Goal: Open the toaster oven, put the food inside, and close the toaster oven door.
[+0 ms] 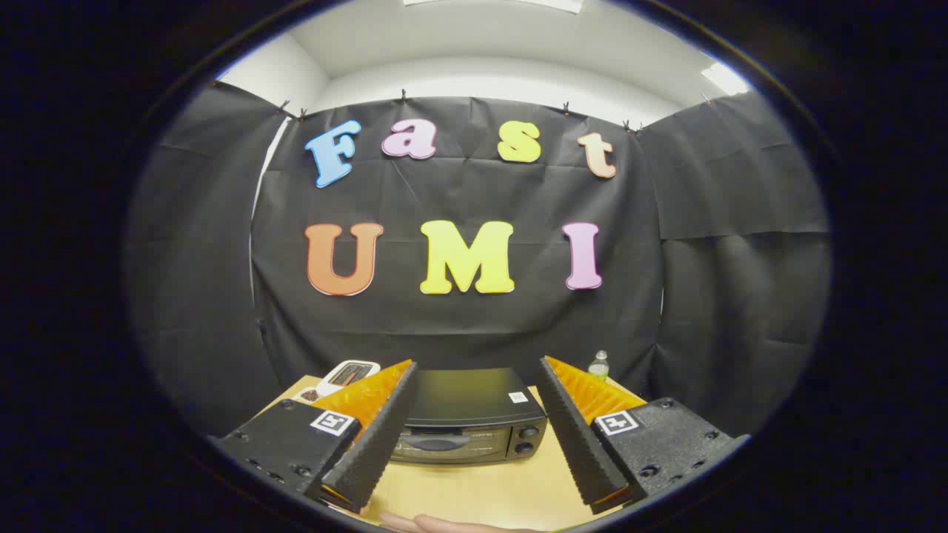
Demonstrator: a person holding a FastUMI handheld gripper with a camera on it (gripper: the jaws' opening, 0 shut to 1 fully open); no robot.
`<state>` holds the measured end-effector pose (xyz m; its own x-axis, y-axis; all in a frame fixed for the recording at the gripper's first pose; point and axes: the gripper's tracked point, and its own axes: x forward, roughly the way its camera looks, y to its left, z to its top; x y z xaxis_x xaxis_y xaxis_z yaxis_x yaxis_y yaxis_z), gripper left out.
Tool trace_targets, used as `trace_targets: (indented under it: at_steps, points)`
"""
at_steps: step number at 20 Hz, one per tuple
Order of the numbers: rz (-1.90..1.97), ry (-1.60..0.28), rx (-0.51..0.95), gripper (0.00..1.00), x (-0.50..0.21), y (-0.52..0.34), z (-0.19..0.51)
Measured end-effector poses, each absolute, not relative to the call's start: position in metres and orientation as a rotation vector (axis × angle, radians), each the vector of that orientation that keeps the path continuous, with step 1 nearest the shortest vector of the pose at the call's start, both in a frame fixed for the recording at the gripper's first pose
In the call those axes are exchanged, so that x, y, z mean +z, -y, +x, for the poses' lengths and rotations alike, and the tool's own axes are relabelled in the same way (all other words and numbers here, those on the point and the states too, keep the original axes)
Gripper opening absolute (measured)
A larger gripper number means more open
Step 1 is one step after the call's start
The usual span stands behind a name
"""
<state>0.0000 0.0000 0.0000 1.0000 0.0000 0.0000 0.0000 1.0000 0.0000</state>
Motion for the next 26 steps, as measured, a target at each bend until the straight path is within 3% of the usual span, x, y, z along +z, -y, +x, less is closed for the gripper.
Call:
trace_targets:
  at_steps: [14, 26]
  points:
    - [-0.031, -0.020, 0.005, 1.00, -0.011, -0.016, 0.033]
    - [-0.057, -0.277, 0.006, 1.00, -0.139, -0.030, 0.129]
